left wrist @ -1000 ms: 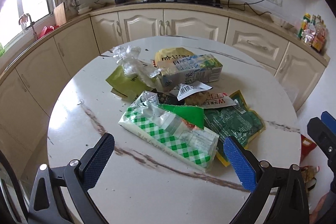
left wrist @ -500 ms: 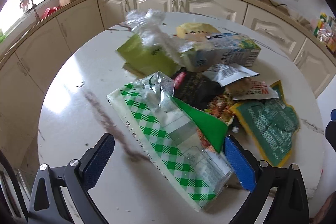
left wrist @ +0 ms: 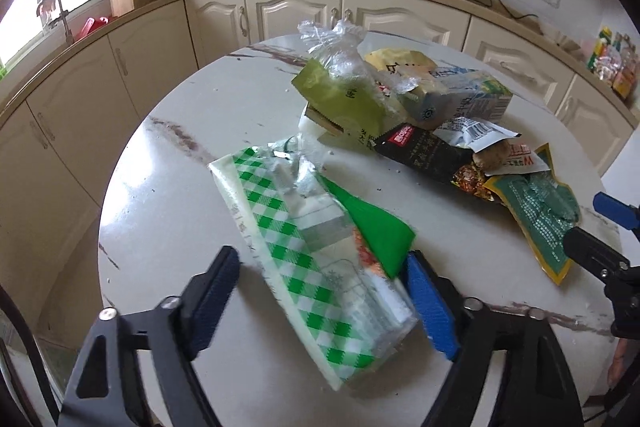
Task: Collect trash
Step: 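Grasp the green-checked wrapper with the left tool while the right tool grasps a white wrapper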
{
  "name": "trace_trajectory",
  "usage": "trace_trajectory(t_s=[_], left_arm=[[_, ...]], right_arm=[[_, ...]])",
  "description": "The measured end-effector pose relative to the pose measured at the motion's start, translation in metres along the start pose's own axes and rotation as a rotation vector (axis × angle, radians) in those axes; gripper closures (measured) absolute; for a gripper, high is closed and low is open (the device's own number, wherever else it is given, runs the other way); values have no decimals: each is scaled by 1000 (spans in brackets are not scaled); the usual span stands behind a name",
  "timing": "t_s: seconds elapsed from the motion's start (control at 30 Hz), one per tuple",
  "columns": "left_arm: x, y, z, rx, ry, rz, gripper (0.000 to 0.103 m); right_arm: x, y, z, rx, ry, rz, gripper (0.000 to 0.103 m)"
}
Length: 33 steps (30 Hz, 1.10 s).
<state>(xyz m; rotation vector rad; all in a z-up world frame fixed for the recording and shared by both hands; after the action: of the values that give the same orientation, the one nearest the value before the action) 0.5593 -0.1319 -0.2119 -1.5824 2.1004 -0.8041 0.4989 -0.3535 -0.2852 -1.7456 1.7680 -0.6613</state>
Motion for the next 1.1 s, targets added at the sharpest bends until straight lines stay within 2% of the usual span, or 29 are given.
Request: trace_trajectory(t_s=[0.2, 0.37, 0.6, 0.77, 0.83, 0.9, 0.97, 1.0, 1.1], left_arm=[[0, 4, -3, 28, 44, 21, 38], [-10, 5, -9, 27, 95, -10, 39], [-21, 5, -22, 47, 96, -20, 41], [-26, 4, -24, 50, 101, -17, 43], [-27, 4, -24, 50, 105, -19, 43], [-27, 4, -23, 46, 116, -22, 44], [-27, 4, -22, 45, 123, -24, 44], [-27, 4, -22, 44, 128, -23, 44], [-25, 3, -22, 43, 145, -28, 45]], right_arm=[[-10, -5, 4, -9, -6, -38, 0], [-30, -23, 11, 14, -43, -78, 0], [-29, -61, 35, 35, -86, 51, 0], [-32, -74, 66, -13, -86, 64, 2], [-35, -74, 79, -54, -81, 47, 15], [-35, -71, 89, -88, -72, 49, 46], [-34, -69, 92, -90, -64, 46, 50], [-33, -68, 92, -88, -68, 44, 60], [-34, -67, 87, -70, -69, 36, 66]])
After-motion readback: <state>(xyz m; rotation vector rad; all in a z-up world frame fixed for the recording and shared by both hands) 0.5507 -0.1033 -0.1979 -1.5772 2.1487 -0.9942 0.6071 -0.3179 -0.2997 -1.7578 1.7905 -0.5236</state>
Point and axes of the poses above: each gripper's, at about its wrist camera, not at the fingertips, and z roughly the way its jaws point, x to its right, y to its underside, the point moved 7 cm from there along z, roughly the way its jaws point, and after that the axes turned 2 degrees about x, right-handed, at the moved point
